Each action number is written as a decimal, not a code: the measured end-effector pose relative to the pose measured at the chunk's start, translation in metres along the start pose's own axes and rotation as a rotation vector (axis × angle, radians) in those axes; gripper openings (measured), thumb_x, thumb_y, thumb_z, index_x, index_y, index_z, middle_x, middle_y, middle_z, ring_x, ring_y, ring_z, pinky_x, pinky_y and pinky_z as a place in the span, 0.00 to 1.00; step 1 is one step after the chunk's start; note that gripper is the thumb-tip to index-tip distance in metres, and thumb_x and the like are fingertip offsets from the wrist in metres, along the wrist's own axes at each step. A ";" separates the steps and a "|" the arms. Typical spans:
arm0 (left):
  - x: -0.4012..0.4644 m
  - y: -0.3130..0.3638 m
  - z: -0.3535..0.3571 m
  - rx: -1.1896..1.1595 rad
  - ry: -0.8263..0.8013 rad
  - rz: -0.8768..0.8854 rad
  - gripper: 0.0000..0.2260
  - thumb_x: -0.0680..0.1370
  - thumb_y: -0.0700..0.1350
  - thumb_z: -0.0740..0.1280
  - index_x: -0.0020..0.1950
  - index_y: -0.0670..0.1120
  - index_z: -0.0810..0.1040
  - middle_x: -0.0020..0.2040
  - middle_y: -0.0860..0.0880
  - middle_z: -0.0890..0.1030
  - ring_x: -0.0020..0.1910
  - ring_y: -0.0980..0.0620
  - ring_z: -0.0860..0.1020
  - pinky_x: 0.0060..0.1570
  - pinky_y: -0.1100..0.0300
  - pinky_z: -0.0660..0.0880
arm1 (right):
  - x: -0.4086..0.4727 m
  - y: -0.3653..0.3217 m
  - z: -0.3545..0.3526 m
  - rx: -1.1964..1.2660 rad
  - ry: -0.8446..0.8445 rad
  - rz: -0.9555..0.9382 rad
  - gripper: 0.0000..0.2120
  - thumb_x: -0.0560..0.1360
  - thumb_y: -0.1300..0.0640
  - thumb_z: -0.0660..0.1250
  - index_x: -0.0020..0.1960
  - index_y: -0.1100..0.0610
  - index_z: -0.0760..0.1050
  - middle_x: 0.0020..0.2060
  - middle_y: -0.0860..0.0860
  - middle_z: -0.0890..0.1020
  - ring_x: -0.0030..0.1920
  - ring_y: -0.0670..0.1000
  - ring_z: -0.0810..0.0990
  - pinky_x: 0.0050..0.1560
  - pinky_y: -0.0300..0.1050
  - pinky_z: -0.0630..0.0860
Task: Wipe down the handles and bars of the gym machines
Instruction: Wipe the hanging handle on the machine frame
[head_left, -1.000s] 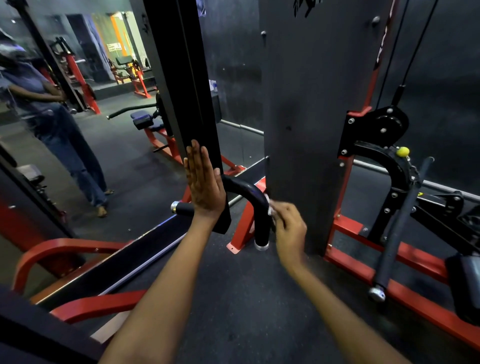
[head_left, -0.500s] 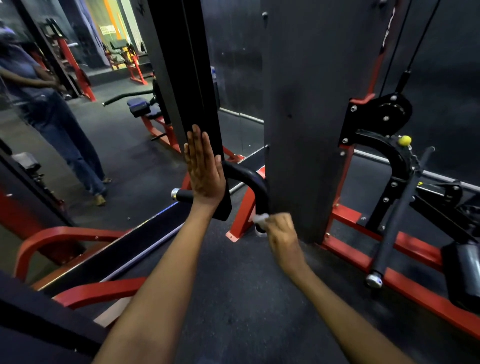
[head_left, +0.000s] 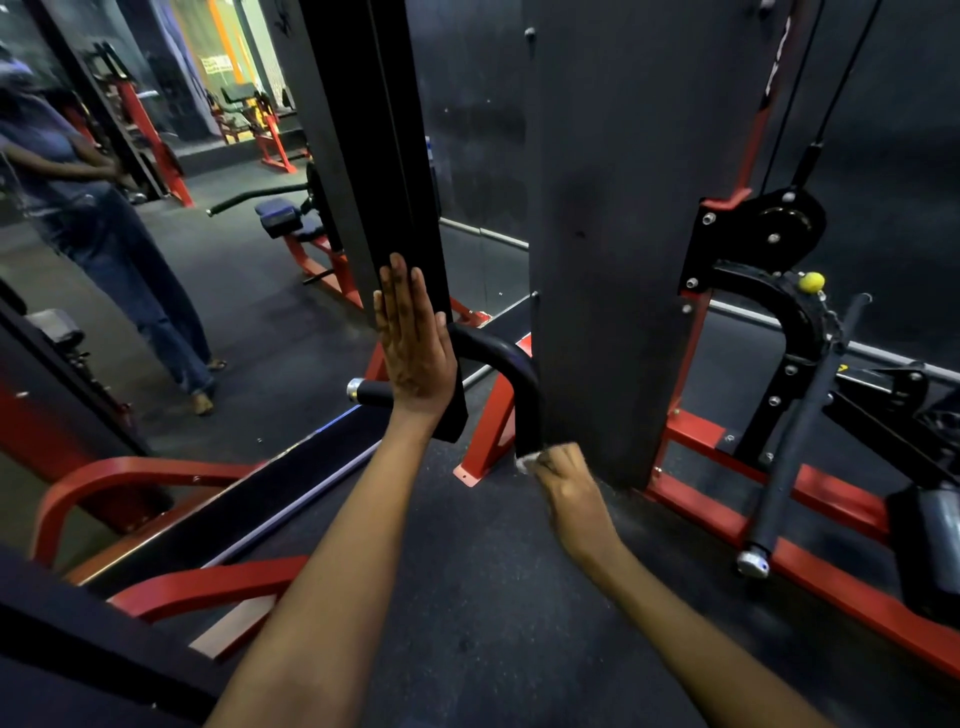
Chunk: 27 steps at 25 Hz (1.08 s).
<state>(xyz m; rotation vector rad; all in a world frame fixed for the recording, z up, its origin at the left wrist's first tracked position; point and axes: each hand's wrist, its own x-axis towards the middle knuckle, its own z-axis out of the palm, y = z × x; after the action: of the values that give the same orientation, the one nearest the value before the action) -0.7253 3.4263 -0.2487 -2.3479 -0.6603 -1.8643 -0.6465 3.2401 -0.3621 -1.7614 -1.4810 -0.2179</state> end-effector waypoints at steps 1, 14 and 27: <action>0.000 0.000 0.000 0.006 0.003 0.003 0.33 0.81 0.39 0.53 0.78 0.53 0.35 0.78 0.58 0.36 0.77 0.56 0.41 0.76 0.55 0.43 | 0.016 -0.010 -0.008 0.035 0.100 0.005 0.09 0.74 0.66 0.64 0.53 0.63 0.78 0.47 0.50 0.70 0.47 0.49 0.71 0.49 0.42 0.72; 0.003 -0.002 -0.001 -0.015 -0.033 -0.005 0.27 0.83 0.45 0.47 0.78 0.54 0.36 0.78 0.58 0.36 0.77 0.57 0.41 0.76 0.56 0.42 | 0.060 -0.022 -0.033 0.341 0.403 0.171 0.13 0.71 0.72 0.61 0.51 0.65 0.80 0.48 0.54 0.78 0.49 0.49 0.78 0.52 0.35 0.74; 0.000 0.000 0.001 -0.002 -0.020 -0.016 0.34 0.81 0.39 0.53 0.77 0.55 0.35 0.77 0.59 0.35 0.77 0.57 0.39 0.76 0.56 0.41 | 0.050 0.004 -0.005 0.570 0.327 0.567 0.17 0.71 0.74 0.61 0.52 0.61 0.81 0.47 0.53 0.84 0.47 0.45 0.80 0.51 0.37 0.75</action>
<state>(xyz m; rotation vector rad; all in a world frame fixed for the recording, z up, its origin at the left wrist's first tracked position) -0.7247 3.4261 -0.2490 -2.3730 -0.6820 -1.8511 -0.6266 3.2744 -0.3313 -1.5044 -0.6761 0.1885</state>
